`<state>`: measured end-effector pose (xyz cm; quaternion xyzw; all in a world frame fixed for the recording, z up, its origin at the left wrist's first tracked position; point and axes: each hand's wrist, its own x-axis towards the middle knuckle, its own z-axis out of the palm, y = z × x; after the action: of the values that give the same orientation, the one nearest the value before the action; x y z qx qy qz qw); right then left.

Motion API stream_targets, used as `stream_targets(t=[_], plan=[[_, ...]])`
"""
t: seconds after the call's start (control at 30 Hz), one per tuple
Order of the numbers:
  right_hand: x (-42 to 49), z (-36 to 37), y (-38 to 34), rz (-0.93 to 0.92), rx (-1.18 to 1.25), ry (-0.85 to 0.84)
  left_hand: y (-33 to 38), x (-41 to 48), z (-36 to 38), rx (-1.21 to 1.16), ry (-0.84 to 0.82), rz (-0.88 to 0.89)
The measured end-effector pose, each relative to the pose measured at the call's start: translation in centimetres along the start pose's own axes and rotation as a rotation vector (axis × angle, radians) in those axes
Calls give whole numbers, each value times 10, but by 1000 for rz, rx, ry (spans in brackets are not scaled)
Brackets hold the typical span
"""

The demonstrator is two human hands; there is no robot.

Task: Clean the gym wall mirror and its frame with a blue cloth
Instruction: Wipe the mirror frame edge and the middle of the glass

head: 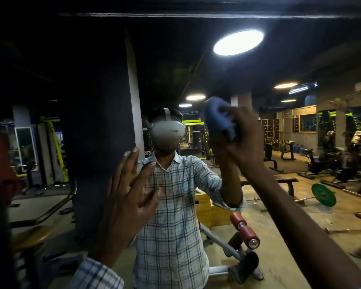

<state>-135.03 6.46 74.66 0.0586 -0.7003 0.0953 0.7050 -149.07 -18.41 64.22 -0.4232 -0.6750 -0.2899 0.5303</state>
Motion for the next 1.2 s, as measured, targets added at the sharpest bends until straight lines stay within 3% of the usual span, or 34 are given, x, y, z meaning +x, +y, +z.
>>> stream_targets(t=[0.07, 0.1, 0.2, 0.23, 0.27, 0.4, 0.43, 0.53, 0.57, 0.6, 0.73, 0.8, 0.87, 0.9, 0.97, 1.07, 1.1, 1.13, 1.2], plan=[[-14, -3, 1, 105, -20, 97, 4, -1, 2, 4, -14, -17], [-29, 1, -3, 54, -17, 7, 6, 0, 3, 9, -23, -20], [-74, -1, -9, -317, -38, -476, 9, 1, 6, 11, -26, 11], [-78, -6, -3, -377, -76, -533, 11, 2, 8, 14, -21, 21], [-76, -11, 5, -357, -80, -493, 13, 2, 10, 15, -18, 21], [-71, -17, 17, 133, 72, -16, 24, 7, 16, -4, -9, -12], [-78, -12, 13, 136, 63, -32, 28, 7, 17, -1, -16, -14], [-102, -11, 14, -216, -44, -421, 41, 12, 24, 21, -47, 13], [-102, -18, 19, -273, -62, -471, 44, 13, 26, 25, -45, 10], [-98, -25, 25, -236, -56, -429, 47, 14, 28, 22, -37, -5], [-81, -33, 31, 229, 112, 79, 60, 13, 34, 2, 0, -49], [-94, -22, 23, 128, 78, -104, 67, 12, 37, 6, -22, -46], [-109, -26, 27, -179, -22, -441, 74, 8, 40, 20, -57, -25], [-109, -33, 35, -263, -56, -505, 77, 7, 41, 29, -69, -23], [-97, -44, 47, -150, -27, -349, 82, 5, 42, 30, -71, -30], [-79, -41, 49, 233, 110, 73, 87, 6, 45, 25, -56, -49], [-76, -34, 40, 258, 115, 72, 89, 6, 46, 29, -56, -60], [-72, -26, 32, 175, 98, -31, 92, 6, 47, 32, -59, -72], [-58, -20, 23, -187, 8, -359, 96, 6, 47, 34, -73, -88]])
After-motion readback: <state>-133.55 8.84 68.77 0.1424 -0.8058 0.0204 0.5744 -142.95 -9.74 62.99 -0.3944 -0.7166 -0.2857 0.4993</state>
